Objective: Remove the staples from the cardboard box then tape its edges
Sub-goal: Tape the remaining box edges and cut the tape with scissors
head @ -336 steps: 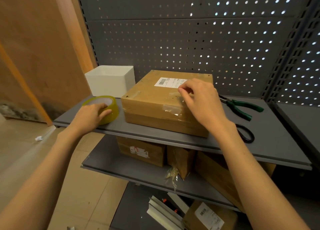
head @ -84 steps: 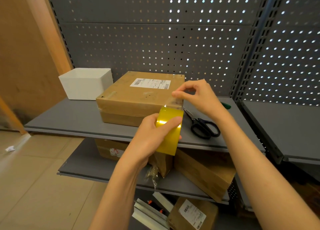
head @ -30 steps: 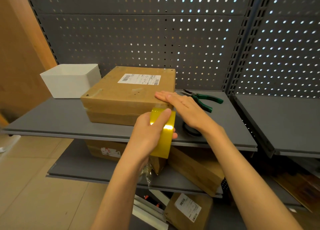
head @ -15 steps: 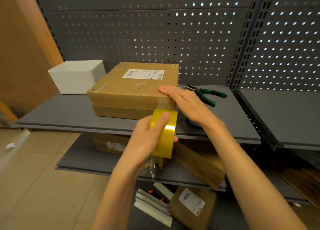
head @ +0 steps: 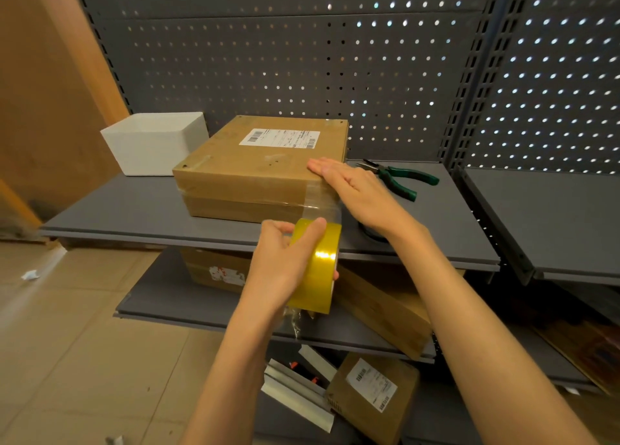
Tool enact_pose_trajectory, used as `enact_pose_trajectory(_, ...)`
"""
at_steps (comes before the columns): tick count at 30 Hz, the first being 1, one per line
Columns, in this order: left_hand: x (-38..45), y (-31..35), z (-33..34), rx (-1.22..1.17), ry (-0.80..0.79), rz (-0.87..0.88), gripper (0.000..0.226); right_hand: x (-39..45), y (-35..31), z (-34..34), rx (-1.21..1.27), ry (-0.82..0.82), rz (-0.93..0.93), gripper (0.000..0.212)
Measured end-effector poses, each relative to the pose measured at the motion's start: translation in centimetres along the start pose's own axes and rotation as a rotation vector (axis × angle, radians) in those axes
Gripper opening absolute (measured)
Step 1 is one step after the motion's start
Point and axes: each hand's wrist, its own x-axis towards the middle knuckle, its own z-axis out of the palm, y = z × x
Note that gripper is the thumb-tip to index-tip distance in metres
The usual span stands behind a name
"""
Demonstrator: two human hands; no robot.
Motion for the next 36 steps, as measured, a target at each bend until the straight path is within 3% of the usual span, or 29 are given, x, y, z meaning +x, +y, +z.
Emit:
enact_pose_trajectory(3,0.6,0.0,0.1,0.095,0.089,0.046,0.033,0.0,0.0,0.1,0.041,0.002,0.01,0.038)
enact_pose_trajectory(8,1.6,0.3,0.7,0.277,0.121,0.101,0.015,0.1,0.0,-0.1,0.065,-0.015,0.03,0.038)
enact_pose_trajectory(15,2.2,0.3,0.8,0.456,0.191,0.174,0.026,0.0,0.0,0.0,0.071,0.0,0.018,0.038)
enact_pose_trajectory(20,2.6,0.3,0.5,0.429,0.2,0.161,0.031,0.0,-0.1,0.1,0.086,0.008,0.031,0.038)
enact_pose_trajectory(31,3.0,1.3,0.4,0.417,0.167,0.15,0.012,0.0,0.1,0.1,0.102,0.013,0.018,0.039)
enact_pose_trajectory(36,3.2,1.8,0.1,0.437,0.182,0.156,0.015,0.1,0.1,0.0,0.125,-0.005,0.013,0.039)
